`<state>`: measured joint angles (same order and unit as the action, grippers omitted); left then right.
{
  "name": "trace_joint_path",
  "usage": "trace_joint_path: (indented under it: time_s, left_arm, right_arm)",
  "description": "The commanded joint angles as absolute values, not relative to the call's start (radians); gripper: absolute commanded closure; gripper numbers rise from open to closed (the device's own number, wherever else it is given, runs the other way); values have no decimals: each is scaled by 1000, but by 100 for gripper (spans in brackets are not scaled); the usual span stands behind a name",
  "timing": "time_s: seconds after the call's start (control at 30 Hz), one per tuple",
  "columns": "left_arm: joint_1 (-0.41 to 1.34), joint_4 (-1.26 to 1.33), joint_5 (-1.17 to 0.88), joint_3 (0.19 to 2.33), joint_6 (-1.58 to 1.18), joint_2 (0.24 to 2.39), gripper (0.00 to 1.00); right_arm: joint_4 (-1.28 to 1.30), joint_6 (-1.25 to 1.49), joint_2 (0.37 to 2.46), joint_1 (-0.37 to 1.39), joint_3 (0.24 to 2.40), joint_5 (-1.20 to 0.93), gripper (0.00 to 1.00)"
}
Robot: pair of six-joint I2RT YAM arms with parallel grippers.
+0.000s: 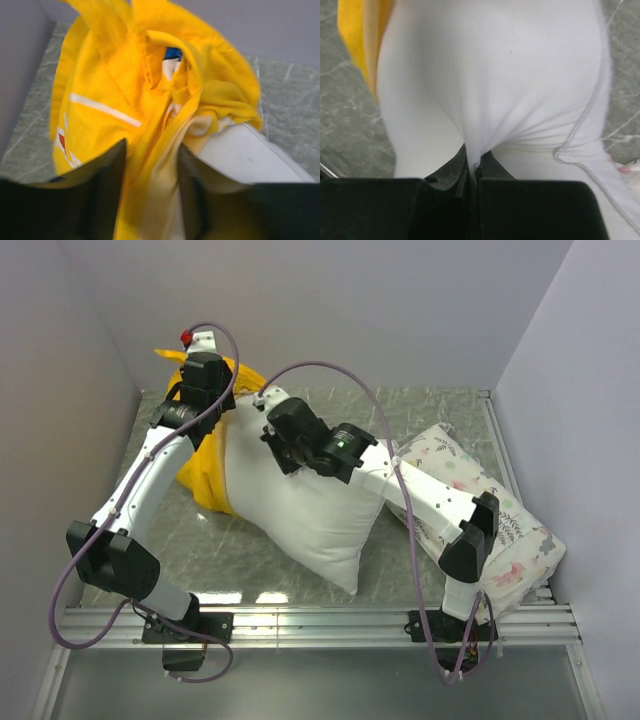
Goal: Remove the pillowcase from the pillow
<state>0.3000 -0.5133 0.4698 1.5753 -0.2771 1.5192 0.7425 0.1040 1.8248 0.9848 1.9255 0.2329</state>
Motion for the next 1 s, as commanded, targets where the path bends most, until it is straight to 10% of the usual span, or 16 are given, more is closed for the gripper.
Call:
trace_joint_path:
  time_s: [0.0, 0.27, 0.77, 0.97]
  left_arm:
    - [307, -491, 353, 1571, -290, 1468, 45]
    - [307, -505, 268, 1470, -319, 1332, 16]
    - [307, -474, 138, 1055, -374, 1140, 7]
    - [304, -482, 228, 1055, -382, 1212, 18]
  right_arm:
    - [691, 227, 1756, 928, 1865, 207, 100]
    - [489, 356, 1715, 824, 1537, 87, 100]
    - [442, 393, 1694, 775, 1519, -26, 100]
    - [446, 388, 1661, 772, 1520, -32, 100]
